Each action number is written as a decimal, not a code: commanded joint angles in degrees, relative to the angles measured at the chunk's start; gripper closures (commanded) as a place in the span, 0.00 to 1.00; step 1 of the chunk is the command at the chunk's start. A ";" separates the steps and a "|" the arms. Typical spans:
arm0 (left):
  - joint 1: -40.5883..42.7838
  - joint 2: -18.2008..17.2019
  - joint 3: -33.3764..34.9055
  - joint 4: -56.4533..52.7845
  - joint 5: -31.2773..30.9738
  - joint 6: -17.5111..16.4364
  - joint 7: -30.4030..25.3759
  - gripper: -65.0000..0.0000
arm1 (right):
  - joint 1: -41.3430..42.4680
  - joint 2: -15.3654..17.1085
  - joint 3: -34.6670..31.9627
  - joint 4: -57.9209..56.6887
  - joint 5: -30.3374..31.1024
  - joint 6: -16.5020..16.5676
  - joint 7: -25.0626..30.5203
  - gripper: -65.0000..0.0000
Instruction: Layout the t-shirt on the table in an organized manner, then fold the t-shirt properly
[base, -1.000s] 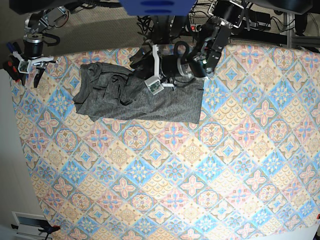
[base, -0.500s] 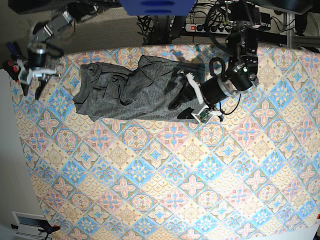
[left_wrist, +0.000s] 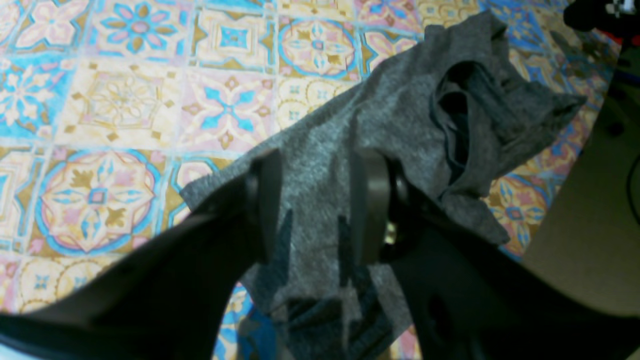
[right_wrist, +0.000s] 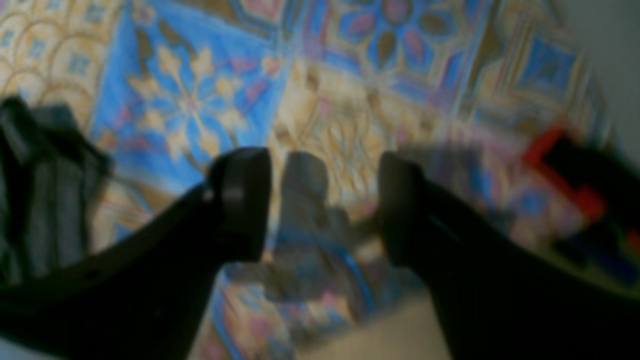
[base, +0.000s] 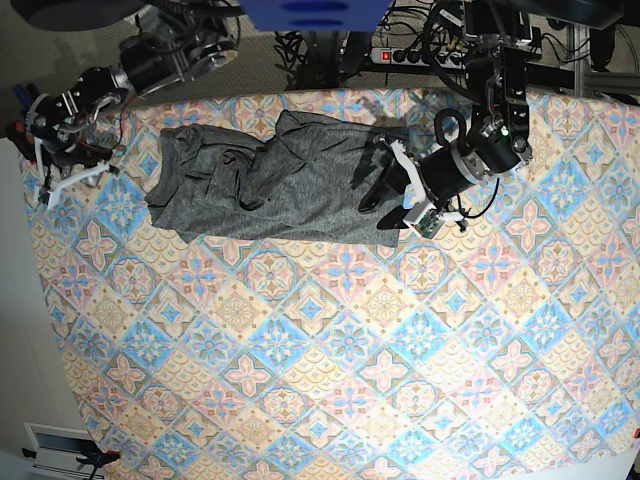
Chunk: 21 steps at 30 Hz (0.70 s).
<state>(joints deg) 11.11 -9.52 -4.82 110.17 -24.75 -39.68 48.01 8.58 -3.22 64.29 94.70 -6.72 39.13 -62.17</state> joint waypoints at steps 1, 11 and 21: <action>-0.61 -0.11 -0.06 0.73 -1.14 -0.32 -1.64 0.68 | 1.05 0.54 -2.45 1.35 3.42 0.87 -0.03 0.43; -0.87 -0.11 0.29 0.64 -1.05 -0.32 -1.64 0.68 | 1.14 0.54 -5.35 0.82 22.50 0.87 -4.69 0.48; -0.43 -0.20 -0.06 0.64 -1.05 -0.32 -1.64 0.68 | -0.71 0.54 1.16 -15.27 28.74 0.87 -6.18 0.49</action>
<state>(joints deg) 11.11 -9.54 -4.80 109.91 -24.62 -39.94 47.79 7.79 -2.79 65.65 79.24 25.98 40.75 -65.56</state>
